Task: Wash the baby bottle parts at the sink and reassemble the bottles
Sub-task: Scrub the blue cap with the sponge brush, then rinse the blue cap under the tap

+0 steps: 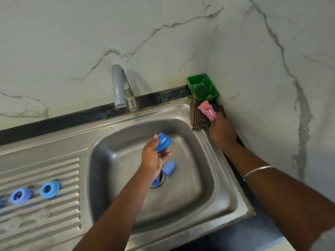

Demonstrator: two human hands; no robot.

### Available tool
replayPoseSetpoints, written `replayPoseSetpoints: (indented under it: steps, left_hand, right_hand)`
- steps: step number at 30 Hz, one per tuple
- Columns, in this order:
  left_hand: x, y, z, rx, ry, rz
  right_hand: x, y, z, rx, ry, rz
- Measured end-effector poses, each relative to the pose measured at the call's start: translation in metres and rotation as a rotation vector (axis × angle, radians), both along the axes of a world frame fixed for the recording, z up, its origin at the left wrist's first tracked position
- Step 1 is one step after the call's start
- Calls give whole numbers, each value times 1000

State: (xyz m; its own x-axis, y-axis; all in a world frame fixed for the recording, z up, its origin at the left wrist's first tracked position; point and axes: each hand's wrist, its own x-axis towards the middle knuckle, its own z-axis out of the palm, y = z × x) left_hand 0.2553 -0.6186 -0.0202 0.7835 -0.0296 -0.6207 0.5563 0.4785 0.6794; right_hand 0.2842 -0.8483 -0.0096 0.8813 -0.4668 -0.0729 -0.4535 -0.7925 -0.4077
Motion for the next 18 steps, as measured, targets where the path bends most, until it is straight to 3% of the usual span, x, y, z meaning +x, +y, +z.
replayPoseSetpoints:
  steps: [6, 13, 16, 18]
  left_hand:
    - [8, -4, -3, -33, 58, 48]
    - [27, 13, 2, -134, 83, 85]
    - [35, 22, 5, -131, 60, 62]
    - [39, 29, 5, -124, 66, 64]
  right_hand:
    - [1, 3, -4, -190, -8, -78]
    - [11, 26, -3, -219, 29, -103]
    - [15, 51, 0, -368, -86, 83]
    - [25, 74, 0, -169, -171, 268]
